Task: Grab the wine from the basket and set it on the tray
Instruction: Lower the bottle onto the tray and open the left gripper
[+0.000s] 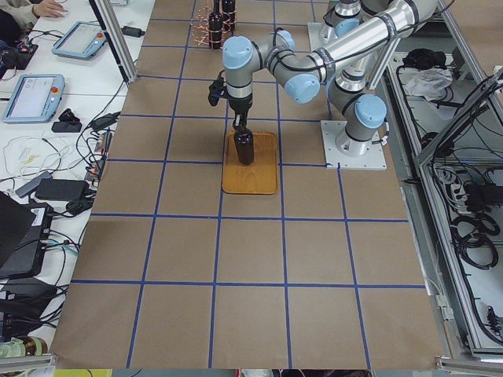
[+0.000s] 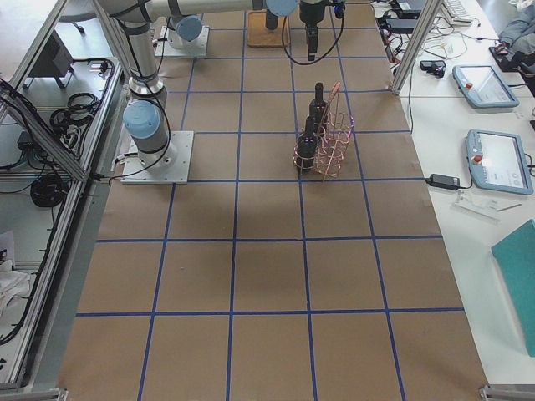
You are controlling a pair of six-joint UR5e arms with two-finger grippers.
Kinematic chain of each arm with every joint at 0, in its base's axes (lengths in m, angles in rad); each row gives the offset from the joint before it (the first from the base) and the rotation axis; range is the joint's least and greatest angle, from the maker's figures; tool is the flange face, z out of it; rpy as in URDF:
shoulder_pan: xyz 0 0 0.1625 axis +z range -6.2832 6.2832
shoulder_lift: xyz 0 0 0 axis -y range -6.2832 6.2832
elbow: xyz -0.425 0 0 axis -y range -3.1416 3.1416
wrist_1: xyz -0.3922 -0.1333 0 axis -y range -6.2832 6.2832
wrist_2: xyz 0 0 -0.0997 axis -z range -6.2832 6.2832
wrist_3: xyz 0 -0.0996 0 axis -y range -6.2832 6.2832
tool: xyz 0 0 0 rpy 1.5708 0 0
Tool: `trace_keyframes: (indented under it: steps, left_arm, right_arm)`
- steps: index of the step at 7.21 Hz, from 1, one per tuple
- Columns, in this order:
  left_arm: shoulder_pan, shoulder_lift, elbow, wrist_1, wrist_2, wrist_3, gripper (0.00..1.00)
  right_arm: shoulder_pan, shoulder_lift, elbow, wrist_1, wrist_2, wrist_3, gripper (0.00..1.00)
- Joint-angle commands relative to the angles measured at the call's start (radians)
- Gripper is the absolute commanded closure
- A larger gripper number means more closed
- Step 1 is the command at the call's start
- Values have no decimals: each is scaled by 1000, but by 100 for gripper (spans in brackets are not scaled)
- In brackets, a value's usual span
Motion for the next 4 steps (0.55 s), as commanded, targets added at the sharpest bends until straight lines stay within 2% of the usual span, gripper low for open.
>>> trace_keyframes:
  steps: [1, 2, 3, 4]
  left_arm:
    - [1, -7, 2, 2, 2, -3, 59]
    - [1, -4, 4, -1, 9, -36, 10]
    - [1, 10, 4, -21, 14, -80, 0]
    - [-7, 28, 21, -69, 45, -125, 0]
  right_arm:
    - [0, 0, 0, 0, 0, 0, 0]
    - [0, 0, 0, 0, 0, 0, 0]
    - [0, 0, 0, 0, 0, 0, 0]
    - [0, 0, 0, 0, 0, 0, 0]
